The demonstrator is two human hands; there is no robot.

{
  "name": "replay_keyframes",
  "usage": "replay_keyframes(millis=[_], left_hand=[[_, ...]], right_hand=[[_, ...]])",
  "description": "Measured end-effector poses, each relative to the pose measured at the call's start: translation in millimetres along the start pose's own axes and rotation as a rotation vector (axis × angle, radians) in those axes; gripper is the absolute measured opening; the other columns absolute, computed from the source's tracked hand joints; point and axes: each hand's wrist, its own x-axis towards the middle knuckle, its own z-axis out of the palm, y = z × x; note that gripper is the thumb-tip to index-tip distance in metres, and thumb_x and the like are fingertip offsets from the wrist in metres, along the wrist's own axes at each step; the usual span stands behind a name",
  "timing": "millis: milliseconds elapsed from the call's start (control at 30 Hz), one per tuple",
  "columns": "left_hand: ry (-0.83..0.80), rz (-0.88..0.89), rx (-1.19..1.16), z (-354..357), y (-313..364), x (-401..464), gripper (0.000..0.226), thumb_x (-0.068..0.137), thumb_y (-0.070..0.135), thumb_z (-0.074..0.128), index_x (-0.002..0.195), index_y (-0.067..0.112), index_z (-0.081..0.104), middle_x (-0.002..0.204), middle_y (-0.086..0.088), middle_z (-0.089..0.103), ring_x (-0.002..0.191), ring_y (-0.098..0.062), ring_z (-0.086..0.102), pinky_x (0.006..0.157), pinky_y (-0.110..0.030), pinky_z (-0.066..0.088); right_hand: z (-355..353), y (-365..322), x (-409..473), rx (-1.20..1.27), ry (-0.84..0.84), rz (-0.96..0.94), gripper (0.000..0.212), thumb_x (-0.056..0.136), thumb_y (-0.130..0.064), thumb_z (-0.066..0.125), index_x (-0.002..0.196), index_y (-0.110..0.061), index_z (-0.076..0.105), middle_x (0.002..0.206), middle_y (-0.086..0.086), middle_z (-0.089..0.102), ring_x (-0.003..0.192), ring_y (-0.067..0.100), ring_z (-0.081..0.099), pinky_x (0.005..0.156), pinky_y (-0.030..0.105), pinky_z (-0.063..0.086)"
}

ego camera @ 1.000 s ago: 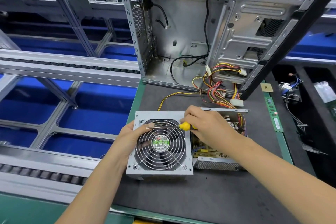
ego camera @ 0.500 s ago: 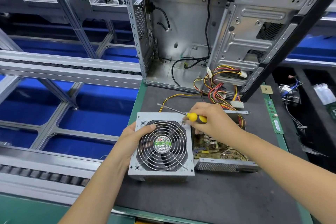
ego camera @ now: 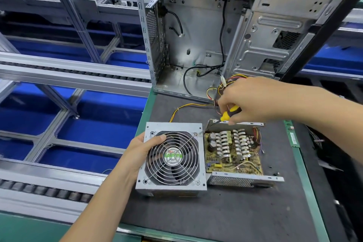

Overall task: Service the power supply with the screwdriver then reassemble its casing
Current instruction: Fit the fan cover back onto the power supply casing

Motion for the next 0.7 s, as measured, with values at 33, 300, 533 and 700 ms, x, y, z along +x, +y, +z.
replay_keyframes(millis=[33, 300, 533, 700], left_hand=[[-0.001, 0.000, 0.000, 0, 0, 0, 0.043, 0.068, 0.017, 0.078, 0.109, 0.004, 0.068, 0.100, -0.019, 0.074, 0.075, -0.028, 0.073, 0.062, -0.033, 0.060], [0.013, -0.004, -0.010, 1, 0, 2, 0.024, 0.081, 0.009, 0.072, 0.104, 0.005, 0.069, 0.093, -0.017, 0.075, 0.069, -0.025, 0.073, 0.057, -0.030, 0.058], [0.021, -0.004, -0.004, 1, 1, 1, 0.034, 0.067, 0.015, 0.077, 0.099, 0.006, 0.071, 0.093, -0.018, 0.075, 0.069, -0.026, 0.073, 0.057, -0.031, 0.058], [0.014, 0.000, -0.014, 1, 0, 1, 0.035, 0.065, 0.015, 0.077, 0.099, 0.006, 0.071, 0.094, -0.018, 0.075, 0.070, -0.026, 0.073, 0.057, -0.031, 0.059]], right_hand=[[-2, -2, 1, -0.032, 0.013, -0.002, 0.021, 0.081, -0.046, 0.064, 0.099, -0.036, 0.060, 0.095, -0.012, 0.059, 0.093, 0.014, 0.052, 0.067, 0.029, 0.042], [-1, -7, 6, -0.098, 0.063, -0.015, 0.023, 0.084, -0.045, 0.062, 0.104, -0.034, 0.062, 0.104, -0.006, 0.059, 0.097, 0.022, 0.059, 0.066, 0.029, 0.042], [-3, -9, 7, -0.115, 0.074, -0.003, 0.022, 0.084, -0.042, 0.063, 0.104, -0.032, 0.062, 0.103, -0.006, 0.059, 0.096, 0.022, 0.058, 0.066, 0.029, 0.042], [-6, -12, 6, -0.093, 0.051, 0.001, 0.022, 0.085, -0.042, 0.063, 0.105, -0.032, 0.062, 0.102, -0.005, 0.058, 0.096, 0.022, 0.058, 0.069, 0.030, 0.045]])
